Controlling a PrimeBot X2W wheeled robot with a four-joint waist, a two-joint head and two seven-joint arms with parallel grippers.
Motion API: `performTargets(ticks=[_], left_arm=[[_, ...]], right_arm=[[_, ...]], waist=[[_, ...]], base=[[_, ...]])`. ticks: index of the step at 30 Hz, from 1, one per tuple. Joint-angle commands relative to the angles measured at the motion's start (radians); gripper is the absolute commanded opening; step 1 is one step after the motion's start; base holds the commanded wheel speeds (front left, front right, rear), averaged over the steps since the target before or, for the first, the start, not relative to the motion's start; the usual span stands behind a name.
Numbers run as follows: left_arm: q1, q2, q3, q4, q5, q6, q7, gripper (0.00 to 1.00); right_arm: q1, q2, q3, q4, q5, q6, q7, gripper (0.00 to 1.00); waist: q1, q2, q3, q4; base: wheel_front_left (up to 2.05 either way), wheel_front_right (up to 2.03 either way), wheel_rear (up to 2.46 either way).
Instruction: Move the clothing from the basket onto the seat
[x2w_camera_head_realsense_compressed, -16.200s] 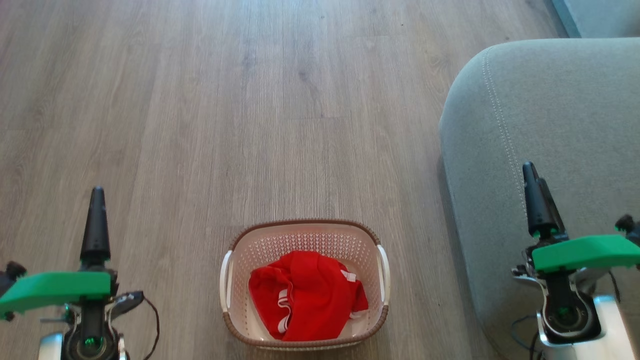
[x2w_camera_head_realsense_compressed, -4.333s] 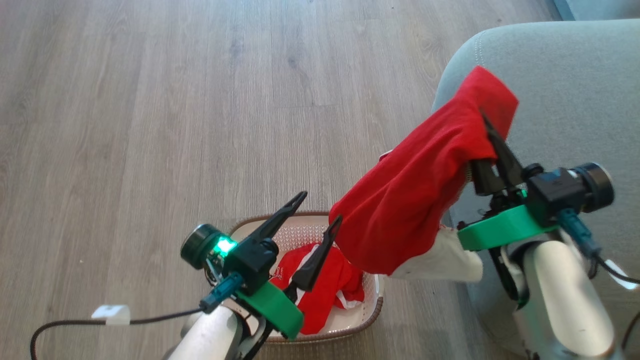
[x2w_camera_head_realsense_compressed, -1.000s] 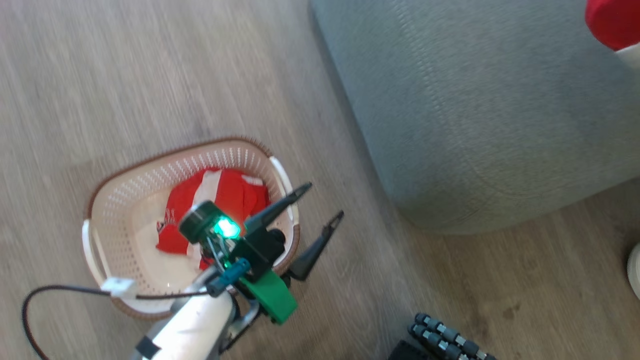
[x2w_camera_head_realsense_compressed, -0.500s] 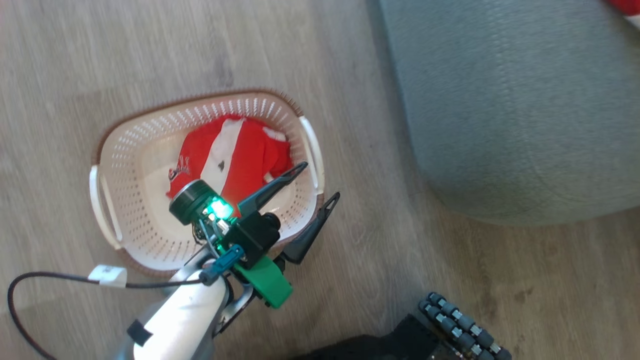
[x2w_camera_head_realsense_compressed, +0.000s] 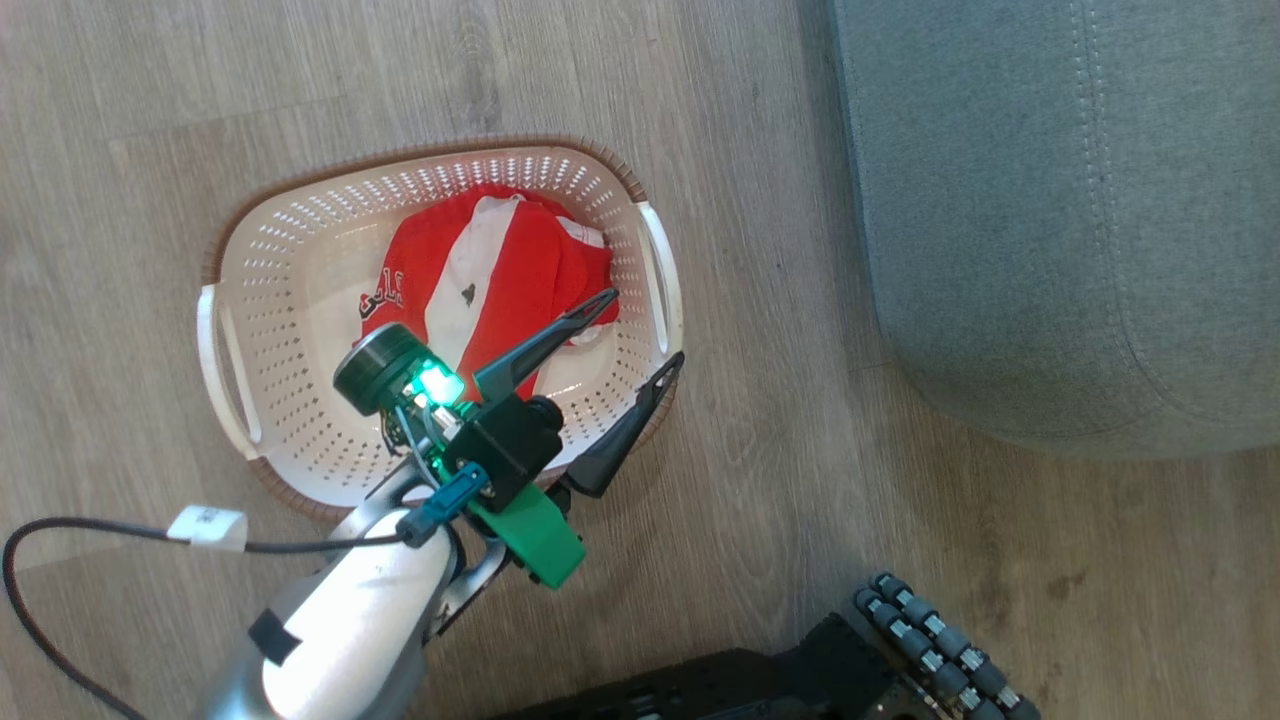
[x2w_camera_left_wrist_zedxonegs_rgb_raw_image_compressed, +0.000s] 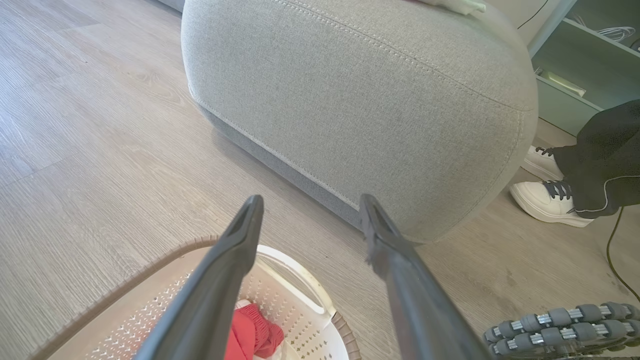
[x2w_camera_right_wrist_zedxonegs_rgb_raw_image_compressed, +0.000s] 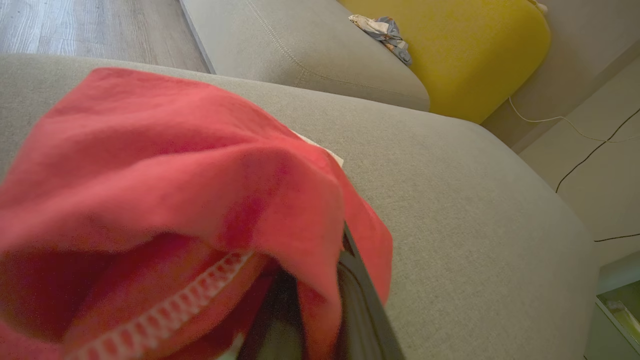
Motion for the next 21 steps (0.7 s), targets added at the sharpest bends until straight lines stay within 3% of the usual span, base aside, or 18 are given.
performTargets(ticks=[1, 6, 7, 8, 21], left_arm=[[-0.005, 0.013, 0.024, -0.034, 0.005, -0.001, -0.01, 1.0], [0.001, 0.021, 0.025, -0.031, 0.009, -0.001, -0.01, 1.0], [0.002, 0.022, 0.025, -0.029, 0.009, -0.001, -0.01, 1.0], [0.003, 0.022, 0.024, -0.028, 0.01, -0.001, -0.01, 1.0], [0.033, -0.04, 0.018, -0.004, -0.008, -0.001, -0.01, 1.0]], right_arm=[[0.003, -0.015, -0.001, -0.004, -0.014, 0.0, -0.006, 0.0], [-0.01, -0.006, 0.02, 0.044, -0.012, 0.0, -0.006, 0.01], [-0.012, -0.008, 0.021, 0.039, -0.01, 0.0, -0.006, 0.67], [-0.016, -0.015, 0.021, 0.043, -0.004, 0.0, -0.006, 1.0], [-0.024, -0.054, 0.195, 0.167, 0.052, 0.0, -0.006, 1.0]], waist=[[0.0, 0.0001, -0.001, -0.002], [0.0, 0.0001, -0.01, -0.012], [0.0, 0.0001, -0.013, -0.014], [0.0, 0.0001, -0.017, -0.015], [0.0, 0.0001, -0.176, -0.012]], base=[[0.0, 0.0, 0.0], [0.0, 0.0, 0.0], [0.0, 0.0, 0.0], [0.0, 0.0, 0.0], [0.0, 0.0, 0.0]])
